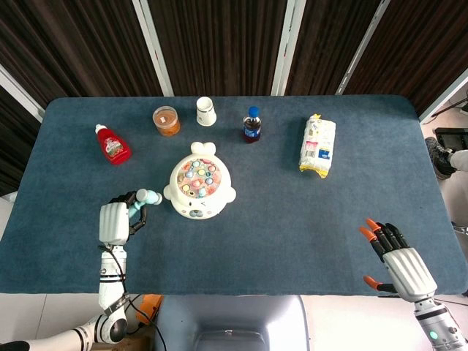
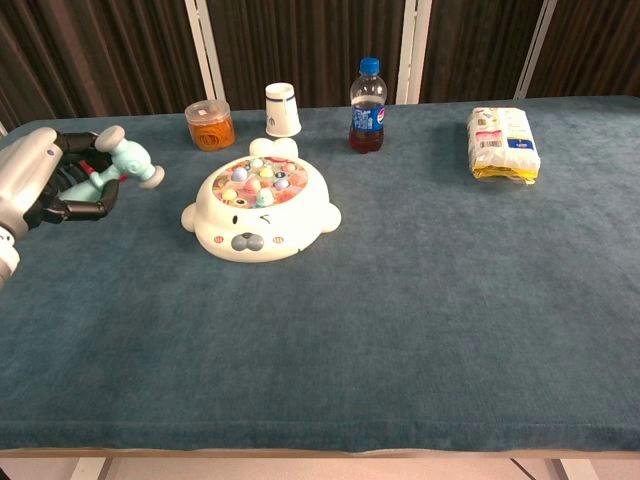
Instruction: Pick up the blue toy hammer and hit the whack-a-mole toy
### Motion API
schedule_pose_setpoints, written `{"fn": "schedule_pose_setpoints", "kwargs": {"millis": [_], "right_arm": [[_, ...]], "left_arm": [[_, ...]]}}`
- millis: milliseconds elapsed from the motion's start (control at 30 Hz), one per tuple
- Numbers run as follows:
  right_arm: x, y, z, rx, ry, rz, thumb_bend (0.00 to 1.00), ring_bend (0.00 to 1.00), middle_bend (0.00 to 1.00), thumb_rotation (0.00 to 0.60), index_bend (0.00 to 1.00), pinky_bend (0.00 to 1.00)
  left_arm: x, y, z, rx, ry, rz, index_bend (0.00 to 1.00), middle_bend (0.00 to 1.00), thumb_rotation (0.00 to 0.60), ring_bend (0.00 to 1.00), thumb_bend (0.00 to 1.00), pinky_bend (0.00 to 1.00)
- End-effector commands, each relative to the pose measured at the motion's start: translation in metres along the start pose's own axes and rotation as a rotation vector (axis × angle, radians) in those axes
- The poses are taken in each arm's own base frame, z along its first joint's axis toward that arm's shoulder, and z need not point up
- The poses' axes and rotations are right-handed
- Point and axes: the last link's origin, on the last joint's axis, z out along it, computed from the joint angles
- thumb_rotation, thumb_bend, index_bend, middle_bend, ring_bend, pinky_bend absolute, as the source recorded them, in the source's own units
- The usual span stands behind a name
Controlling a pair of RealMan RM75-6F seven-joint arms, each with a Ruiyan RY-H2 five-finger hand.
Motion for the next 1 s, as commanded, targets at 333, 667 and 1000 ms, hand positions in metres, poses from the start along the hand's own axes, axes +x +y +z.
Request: {"fn": "schedule_pose_setpoints", "kwargs": {"millis": [333, 667, 1000], "right_arm": [[0.002, 0.002, 0.001, -0.009, 0.007, 0.008, 0.25, 0.0, 0.0, 0.6, 0.0, 0.0], [0.007, 0.01, 0.003, -0.032, 0.011, 0.027, 0.25, 0.0, 0.0, 0.6, 0.0, 0.0], [0.012, 0.016, 0.0, -0.039, 0.018, 0.055, 0.25, 0.0, 0.0, 0.6, 0.0, 0.0]], "left_arm": [[-0.005, 0.041, 0.045, -0.078, -0.045, 0.136, 0.76, 1.0, 0.6, 0.89, 0.76, 1.0], [-0.029, 0.088, 0.069, -0.091, -0.1, 0.158, 0.76, 1.0, 0.6, 0.89, 0.76, 1.0], [-0.054, 0.104, 0.075, -0.098, -0.12, 0.202, 0.76, 1.0, 0.6, 0.89, 0.76, 1.0]]}}
